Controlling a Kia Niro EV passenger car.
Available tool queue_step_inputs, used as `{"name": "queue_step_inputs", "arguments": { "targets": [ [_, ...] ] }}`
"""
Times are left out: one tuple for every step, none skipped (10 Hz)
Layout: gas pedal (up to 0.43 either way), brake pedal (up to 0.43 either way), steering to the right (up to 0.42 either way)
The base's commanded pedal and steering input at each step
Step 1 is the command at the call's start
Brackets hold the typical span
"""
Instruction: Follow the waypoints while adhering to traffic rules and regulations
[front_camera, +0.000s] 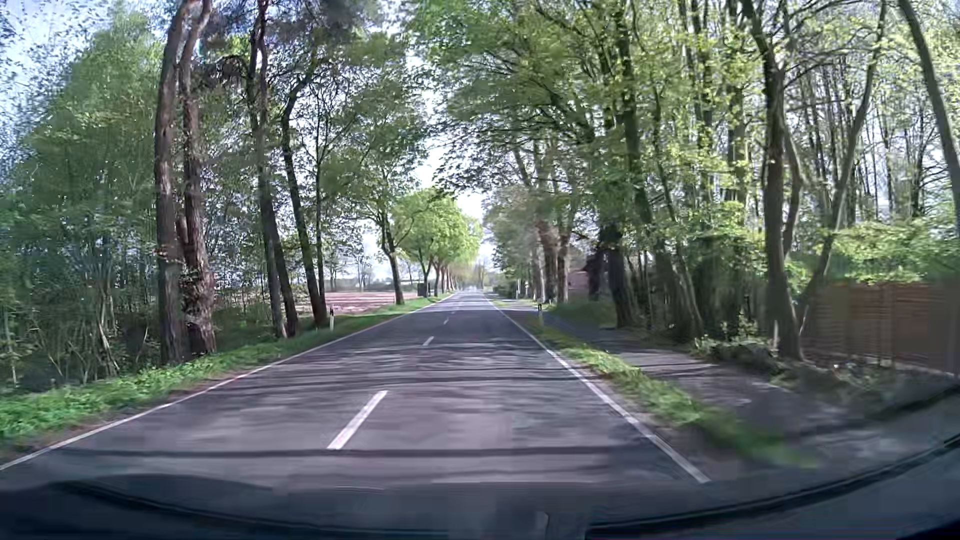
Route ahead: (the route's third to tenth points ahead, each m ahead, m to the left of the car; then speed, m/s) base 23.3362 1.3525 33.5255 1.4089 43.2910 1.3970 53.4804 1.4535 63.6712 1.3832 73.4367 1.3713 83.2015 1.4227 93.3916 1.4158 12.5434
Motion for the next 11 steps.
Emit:
{"name": "queue_step_inputs", "arguments": {
  "targets": [
    [0.067,0.000,-0.005],
    [0.067,0.000,-0.006],
    [0.067,0.000,-0.006],
    [0.067,0.000,-0.006],
    [0.067,0.000,-0.006],
    [0.067,0.000,-0.006],
    [0.067,0.000,-0.006],
    [0.067,0.000,-0.006],
    [0.067,0.000,-0.006],
    [0.067,0.000,-0.006],
    [0.067,0.000,-0.006]
  ]
}}
